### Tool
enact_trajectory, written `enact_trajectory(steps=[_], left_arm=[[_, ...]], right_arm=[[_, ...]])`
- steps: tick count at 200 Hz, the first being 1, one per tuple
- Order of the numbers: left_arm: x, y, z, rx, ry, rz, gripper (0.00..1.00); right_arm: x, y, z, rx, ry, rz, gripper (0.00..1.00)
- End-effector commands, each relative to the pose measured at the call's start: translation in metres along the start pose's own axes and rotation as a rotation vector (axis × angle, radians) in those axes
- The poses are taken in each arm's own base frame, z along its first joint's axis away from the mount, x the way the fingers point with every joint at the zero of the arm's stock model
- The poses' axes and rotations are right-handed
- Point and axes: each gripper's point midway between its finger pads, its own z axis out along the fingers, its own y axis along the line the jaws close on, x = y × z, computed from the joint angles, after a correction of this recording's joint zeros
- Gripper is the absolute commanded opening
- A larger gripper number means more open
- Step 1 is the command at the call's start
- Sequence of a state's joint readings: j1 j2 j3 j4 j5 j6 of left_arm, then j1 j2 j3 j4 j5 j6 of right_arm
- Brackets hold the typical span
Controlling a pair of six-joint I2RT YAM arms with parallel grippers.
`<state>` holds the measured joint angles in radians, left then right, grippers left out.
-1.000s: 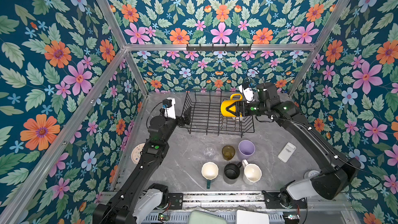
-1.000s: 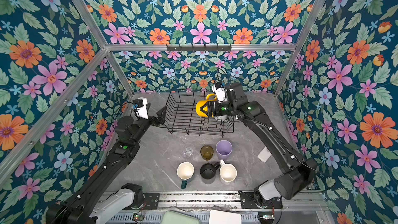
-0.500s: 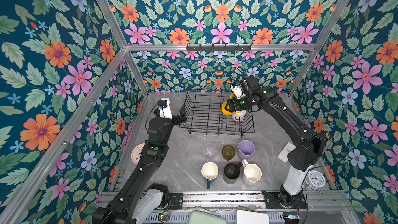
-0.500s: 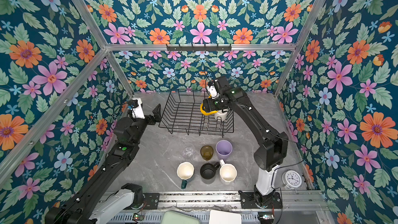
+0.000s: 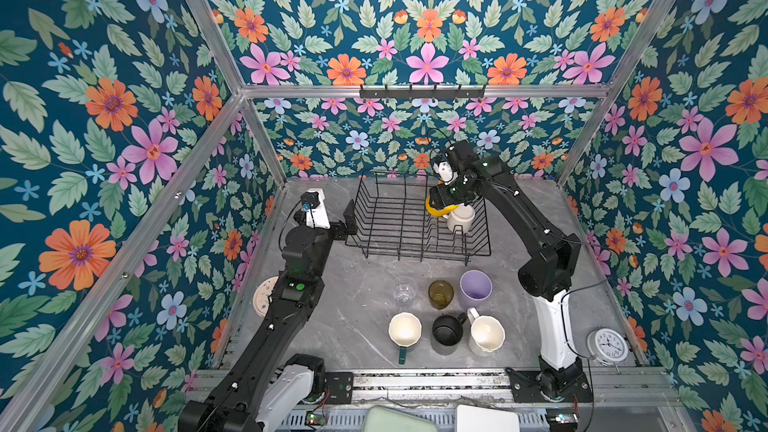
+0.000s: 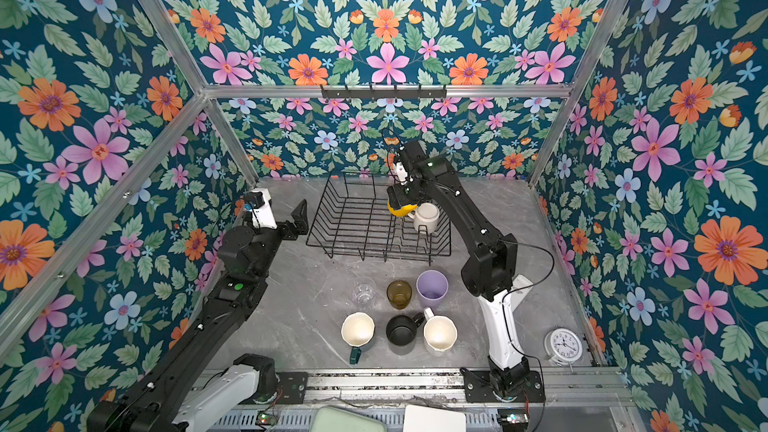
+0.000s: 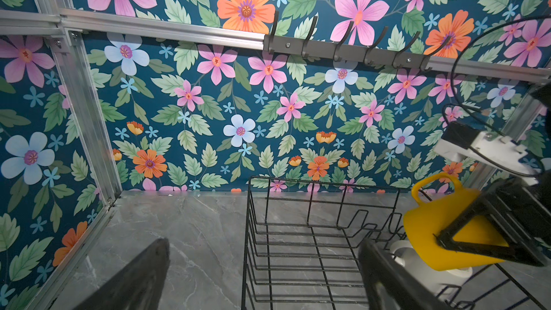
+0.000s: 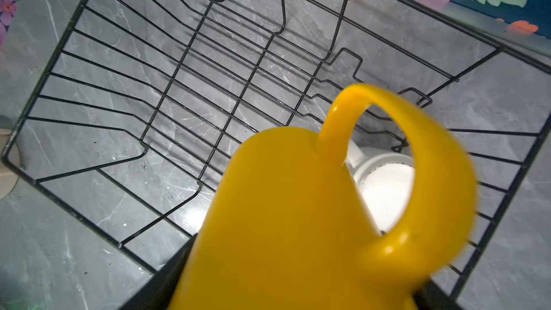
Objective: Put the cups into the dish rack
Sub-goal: 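Lower the yellow mug with the right gripper into the rack beside the white mug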
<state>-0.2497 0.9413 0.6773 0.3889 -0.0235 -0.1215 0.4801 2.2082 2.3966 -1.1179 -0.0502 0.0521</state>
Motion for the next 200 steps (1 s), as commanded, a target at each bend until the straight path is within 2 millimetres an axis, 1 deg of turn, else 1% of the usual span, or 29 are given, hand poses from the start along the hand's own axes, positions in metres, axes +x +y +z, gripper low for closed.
enact_trajectory(steps=[1,46,117,152,200], left_arm=[[-0.004,0.000,0.000,0.001,-0.017,0.006,1.00],[-0.005,0.000,0.000,0.005,-0.018,-0.001,1.00],[0.000,0.000,0.003,0.015,-0.002,-0.010,1.00],[-0.003,0.002,0.002,0.008,-0.011,-0.008,1.00],[-0.001,0.002,0.003,0.012,-0.004,-0.013,1.00]], right_arm=[[-0.005,-0.004,0.007,0.029,0.001,-0.017,0.00],[-0.007,-0.009,0.029,0.051,0.021,-0.025,0.00],[0.000,-0.012,0.055,0.052,0.062,-0.027,0.00],[0.003,-0.011,0.072,0.045,0.081,-0.027,0.00],[0.007,-0.013,0.086,0.054,0.102,-0.033,0.00]])
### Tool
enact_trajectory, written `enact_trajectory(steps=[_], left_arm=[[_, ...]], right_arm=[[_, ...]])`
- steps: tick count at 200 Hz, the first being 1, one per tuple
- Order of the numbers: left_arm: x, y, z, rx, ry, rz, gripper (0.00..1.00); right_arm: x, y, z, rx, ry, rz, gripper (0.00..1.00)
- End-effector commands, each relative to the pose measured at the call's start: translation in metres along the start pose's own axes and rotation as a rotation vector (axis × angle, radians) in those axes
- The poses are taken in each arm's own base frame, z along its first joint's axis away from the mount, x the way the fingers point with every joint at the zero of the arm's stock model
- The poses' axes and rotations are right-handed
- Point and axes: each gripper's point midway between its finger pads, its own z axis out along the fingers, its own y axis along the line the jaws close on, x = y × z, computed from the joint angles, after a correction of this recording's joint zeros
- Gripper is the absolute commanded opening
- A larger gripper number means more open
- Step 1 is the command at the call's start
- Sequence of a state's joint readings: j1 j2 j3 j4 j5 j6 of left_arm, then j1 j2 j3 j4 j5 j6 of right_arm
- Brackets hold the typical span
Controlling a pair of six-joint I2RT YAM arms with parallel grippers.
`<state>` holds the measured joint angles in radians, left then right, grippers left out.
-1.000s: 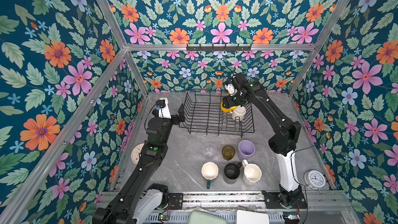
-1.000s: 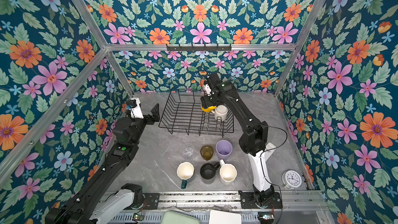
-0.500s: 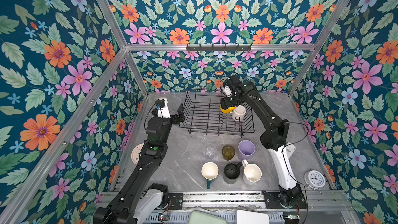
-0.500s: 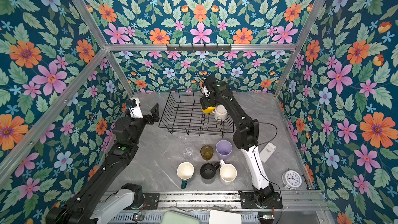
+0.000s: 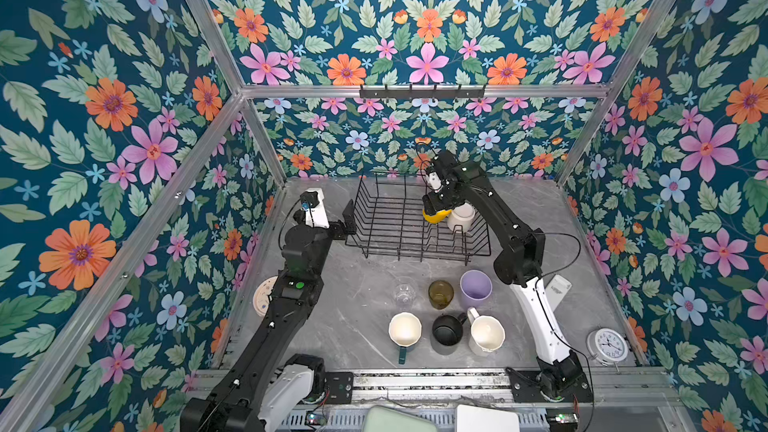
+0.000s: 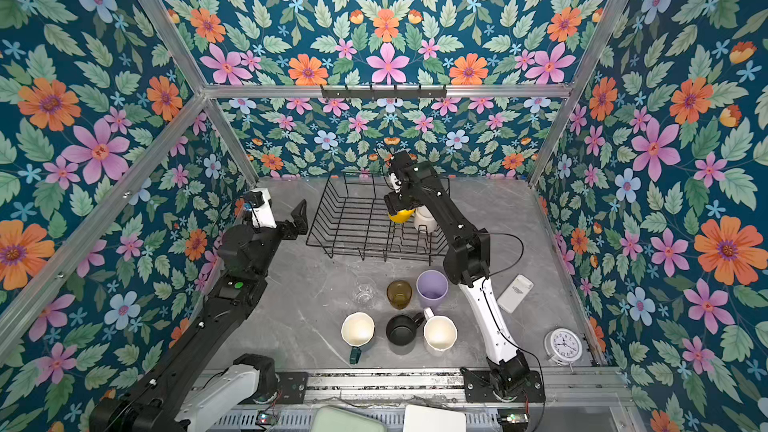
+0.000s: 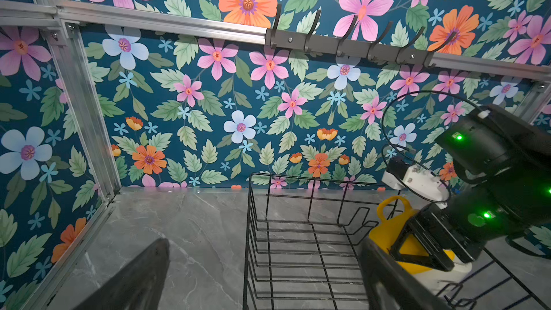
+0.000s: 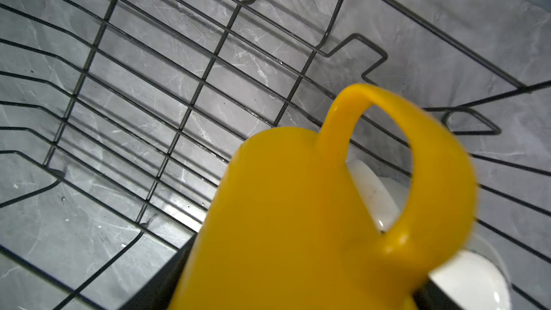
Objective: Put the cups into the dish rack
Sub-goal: 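Lower the yellow mug with the right gripper into the rack beside the white mug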
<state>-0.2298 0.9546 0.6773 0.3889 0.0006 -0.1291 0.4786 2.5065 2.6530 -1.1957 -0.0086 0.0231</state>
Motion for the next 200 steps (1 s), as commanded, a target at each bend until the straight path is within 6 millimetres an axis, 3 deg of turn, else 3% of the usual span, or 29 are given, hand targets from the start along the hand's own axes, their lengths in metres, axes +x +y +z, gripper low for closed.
enact_trajectory(steps=[1,98,156,169,185,200], left_arm=[[-0.006,-0.002,0.000,0.009,-0.019,-0.007,1.00],[-0.007,0.000,0.000,0.010,-0.021,-0.014,1.00],[-0.006,-0.001,0.001,0.014,-0.017,-0.019,1.00],[-0.006,-0.001,0.001,0.017,-0.017,-0.020,1.00],[-0.006,-0.001,0.001,0.017,-0.016,-0.020,1.00],[-0.006,-0.001,0.001,0.017,-0.015,-0.022,1.00]], right_arm=[[-0.004,0.000,0.001,0.003,-0.014,-0.010,0.00],[0.013,0.003,0.028,0.018,0.055,-0.058,0.00],[0.016,0.003,0.033,0.043,0.067,-0.069,0.43],[0.016,0.003,0.032,0.042,0.067,-0.069,0.47],[0.016,0.005,0.032,0.040,0.069,-0.074,0.46],[0.016,0.005,0.031,0.042,0.068,-0.088,0.29]])
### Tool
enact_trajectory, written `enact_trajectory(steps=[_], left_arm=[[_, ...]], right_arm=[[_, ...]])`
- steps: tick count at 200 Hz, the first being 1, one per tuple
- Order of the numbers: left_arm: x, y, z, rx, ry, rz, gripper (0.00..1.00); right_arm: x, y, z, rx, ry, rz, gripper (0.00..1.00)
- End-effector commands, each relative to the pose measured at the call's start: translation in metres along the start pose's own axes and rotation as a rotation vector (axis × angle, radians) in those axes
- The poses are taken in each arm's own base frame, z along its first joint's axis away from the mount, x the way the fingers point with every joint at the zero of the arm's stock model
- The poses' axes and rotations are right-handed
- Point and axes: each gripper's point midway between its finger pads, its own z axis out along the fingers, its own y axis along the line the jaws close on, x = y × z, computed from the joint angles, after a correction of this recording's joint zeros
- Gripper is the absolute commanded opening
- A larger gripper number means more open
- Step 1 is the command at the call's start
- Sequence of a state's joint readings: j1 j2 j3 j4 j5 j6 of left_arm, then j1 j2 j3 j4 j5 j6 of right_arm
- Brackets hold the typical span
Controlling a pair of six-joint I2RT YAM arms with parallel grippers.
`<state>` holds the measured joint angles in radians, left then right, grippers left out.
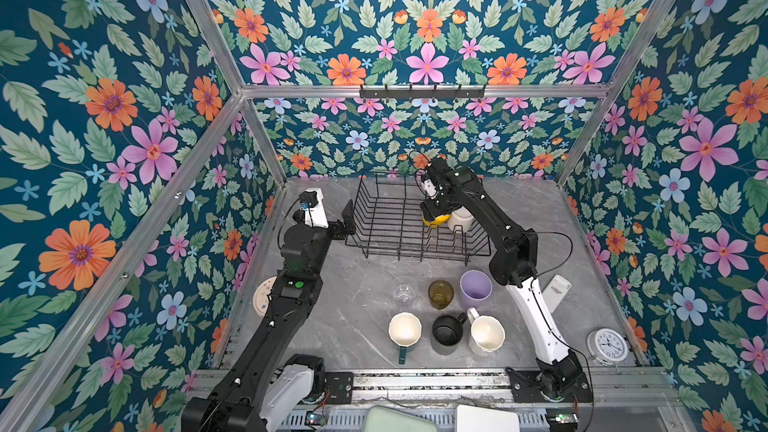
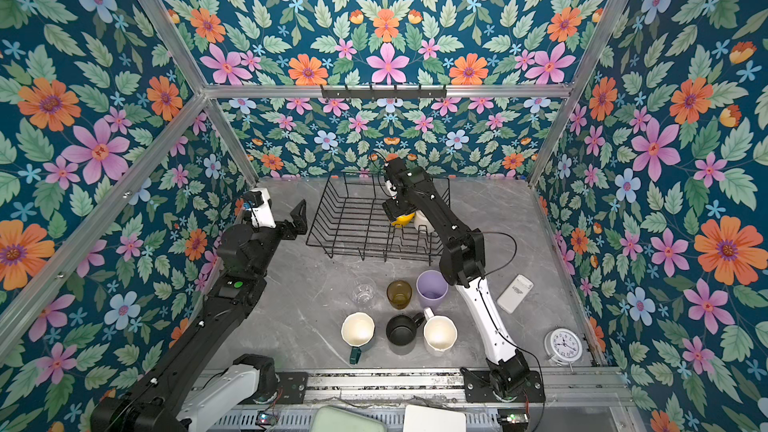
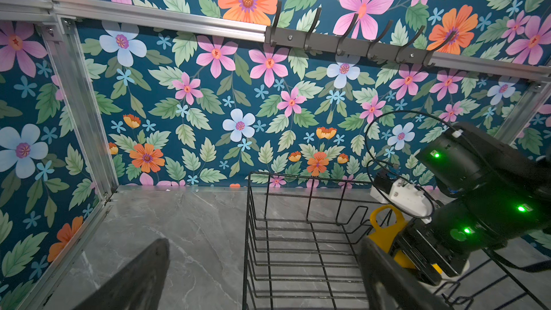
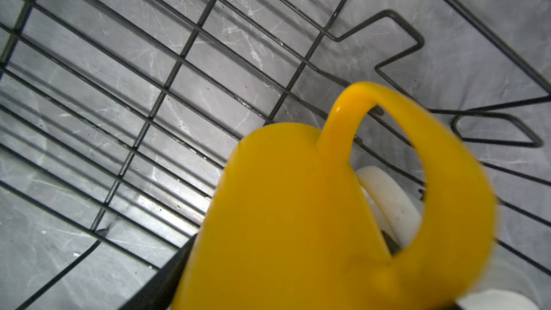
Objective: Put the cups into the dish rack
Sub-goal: 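Lower the yellow mug with the right gripper into the rack beside the white mug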
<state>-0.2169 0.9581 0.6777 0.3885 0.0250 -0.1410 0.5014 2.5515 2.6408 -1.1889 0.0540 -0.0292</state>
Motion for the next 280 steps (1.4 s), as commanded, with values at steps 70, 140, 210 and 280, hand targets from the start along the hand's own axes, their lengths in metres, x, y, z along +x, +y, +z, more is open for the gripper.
enact_trajectory(steps=[70,140,210,280], left_arm=[[-0.007,-0.001,0.000,0.011,-0.020,-0.013,1.00],[-0.008,-0.001,0.000,0.013,-0.022,-0.018,1.00],[-0.006,-0.001,0.001,0.017,-0.018,-0.022,1.00],[-0.008,-0.001,0.001,0.019,-0.022,-0.028,1.00]], right_arm=[[0.006,0.015,-0.015,-0.002,0.006,-0.208,0.20],[0.014,0.018,-0.004,0.002,0.039,-0.305,0.29],[0.016,0.018,-0.001,0.004,0.046,-0.311,0.64],[0.016,0.020,-0.004,-0.007,0.043,-0.295,0.94]])
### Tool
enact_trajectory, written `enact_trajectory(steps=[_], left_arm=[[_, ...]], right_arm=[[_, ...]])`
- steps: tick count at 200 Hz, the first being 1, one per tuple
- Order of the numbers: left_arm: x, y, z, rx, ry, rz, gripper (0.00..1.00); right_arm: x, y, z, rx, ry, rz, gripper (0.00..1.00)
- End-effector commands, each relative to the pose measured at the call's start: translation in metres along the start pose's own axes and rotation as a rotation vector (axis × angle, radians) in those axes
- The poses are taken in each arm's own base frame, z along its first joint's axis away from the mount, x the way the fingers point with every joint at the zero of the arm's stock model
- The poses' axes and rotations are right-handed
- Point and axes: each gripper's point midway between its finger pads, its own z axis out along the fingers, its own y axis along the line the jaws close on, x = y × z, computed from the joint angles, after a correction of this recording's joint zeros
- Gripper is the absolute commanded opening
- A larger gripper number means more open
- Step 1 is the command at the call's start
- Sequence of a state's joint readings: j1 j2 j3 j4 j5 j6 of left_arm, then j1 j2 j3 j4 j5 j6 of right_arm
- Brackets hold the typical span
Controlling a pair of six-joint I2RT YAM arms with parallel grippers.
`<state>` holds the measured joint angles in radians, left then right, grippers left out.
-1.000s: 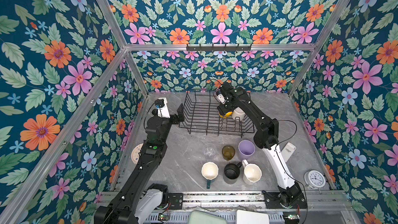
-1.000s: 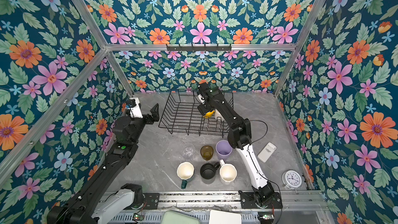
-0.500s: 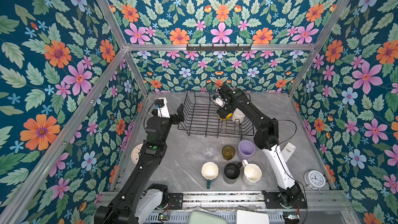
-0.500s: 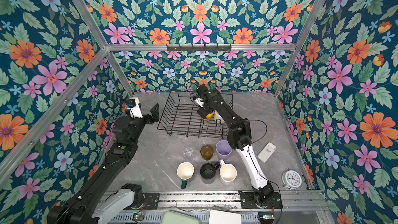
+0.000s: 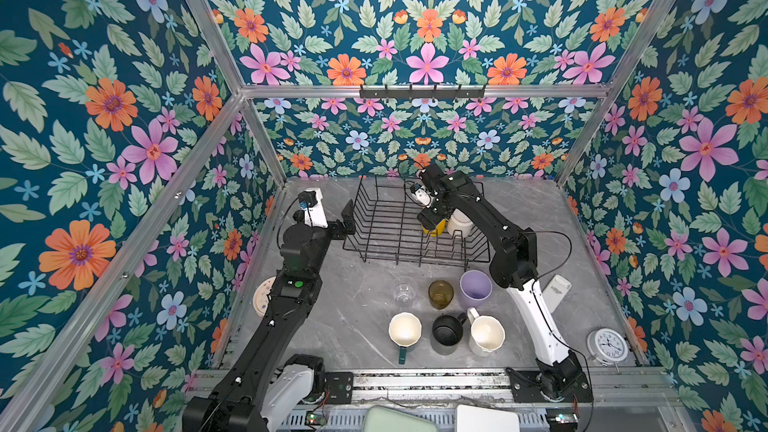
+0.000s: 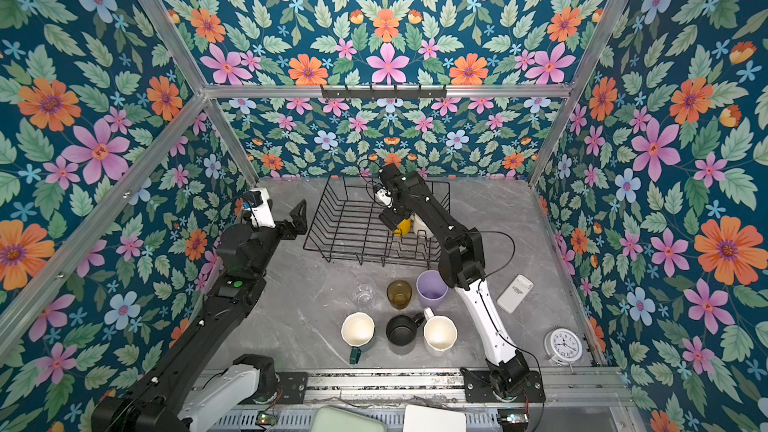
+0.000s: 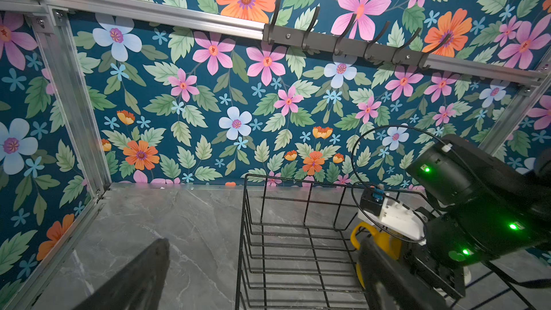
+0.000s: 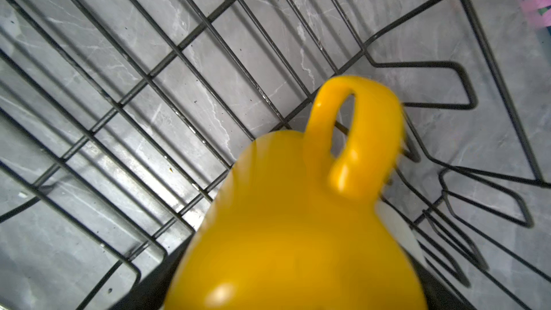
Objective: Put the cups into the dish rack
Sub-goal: 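Lower the yellow mug with the right gripper into the rack beside the white mug, then open the right gripper and lift it off the yellow mug, then reach the left gripper down to the clear glass while the right arm draws back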
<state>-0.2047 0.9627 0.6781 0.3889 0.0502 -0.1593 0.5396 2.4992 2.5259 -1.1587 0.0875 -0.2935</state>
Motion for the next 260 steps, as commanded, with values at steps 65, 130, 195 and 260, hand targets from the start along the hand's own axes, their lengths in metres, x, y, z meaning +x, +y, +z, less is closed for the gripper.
enact_trajectory(steps=[65,130,195,260], left_arm=[[-0.011,0.000,-0.001,0.002,-0.032,-0.010,1.00],[-0.011,0.001,-0.002,-0.006,-0.028,-0.014,1.00],[-0.009,0.005,0.001,-0.028,-0.007,-0.030,1.00],[0.002,0.001,0.007,-0.009,0.049,-0.053,1.00]], right_arm=[[-0.011,0.003,-0.027,-0.024,-0.057,0.068,0.96],[-0.027,-0.006,-0.106,-0.018,-0.235,0.274,0.96],[0.038,0.015,-0.167,-0.089,-0.411,0.512,0.96],[0.135,0.034,-0.179,-0.068,-0.418,0.657,0.96]])
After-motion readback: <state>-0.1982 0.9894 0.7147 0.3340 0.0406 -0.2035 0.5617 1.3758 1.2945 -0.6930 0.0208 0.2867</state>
